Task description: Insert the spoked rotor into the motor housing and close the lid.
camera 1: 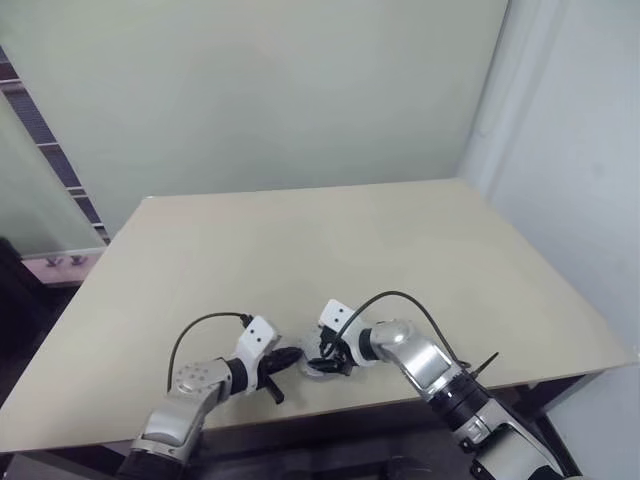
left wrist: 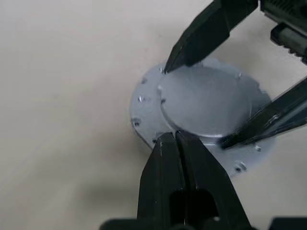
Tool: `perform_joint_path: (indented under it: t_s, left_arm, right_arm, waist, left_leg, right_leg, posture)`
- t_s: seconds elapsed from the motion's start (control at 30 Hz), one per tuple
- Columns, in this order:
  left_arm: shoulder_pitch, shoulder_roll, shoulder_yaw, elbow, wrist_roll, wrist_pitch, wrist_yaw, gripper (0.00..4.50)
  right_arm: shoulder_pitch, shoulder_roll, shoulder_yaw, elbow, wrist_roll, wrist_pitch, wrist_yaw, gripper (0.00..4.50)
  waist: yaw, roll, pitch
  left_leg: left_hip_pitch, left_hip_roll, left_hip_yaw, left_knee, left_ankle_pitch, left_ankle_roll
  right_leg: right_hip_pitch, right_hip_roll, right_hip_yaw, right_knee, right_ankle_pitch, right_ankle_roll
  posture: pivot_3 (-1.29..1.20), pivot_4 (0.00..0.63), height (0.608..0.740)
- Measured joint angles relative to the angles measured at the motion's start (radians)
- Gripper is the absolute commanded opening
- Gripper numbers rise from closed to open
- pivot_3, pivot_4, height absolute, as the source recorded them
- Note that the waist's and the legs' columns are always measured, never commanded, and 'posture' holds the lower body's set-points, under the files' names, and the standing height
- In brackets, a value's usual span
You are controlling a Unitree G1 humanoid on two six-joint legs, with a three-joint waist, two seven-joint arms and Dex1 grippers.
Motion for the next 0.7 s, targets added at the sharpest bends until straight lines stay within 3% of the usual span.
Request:
perform_joint_path:
  t_s: [0.37, 0.7]
  left_arm:
    - [-0.01, -0.001, -0.015, 0.023, 0.027, -0.031, -0.018, 0.0]
    - [-0.019, -0.001, 0.004, 0.031, 0.017, -0.017, -0.018, 0.0]
  right_arm:
    - [-0.001, -0.014, 0.006, -0.004, 0.001, -0.002, 0.012, 3.3]
    - [0.009, 0.04, -0.03, -0.004, 0.021, 0.061, -0.041, 3.3]
  waist:
    - [0.0, 0.002, -0.001]
    - [-0.002, 0.002, -0.001]
  left_leg:
    - [0.006, 0.0, 0.0, 0.001, -0.001, -0.001]
    - [0.006, 0.001, 0.0, -0.001, 0.0, -0.001]
  right_leg:
    - [0.005, -0.001, 0.0, -0.001, 0.0, 0.0]
    - [0.003, 0.0, -0.001, -0.001, 0.0, 0.0]
  posture:
    - [0.0, 0.0, 0.74]
    - [0.0, 0.0, 0.74]
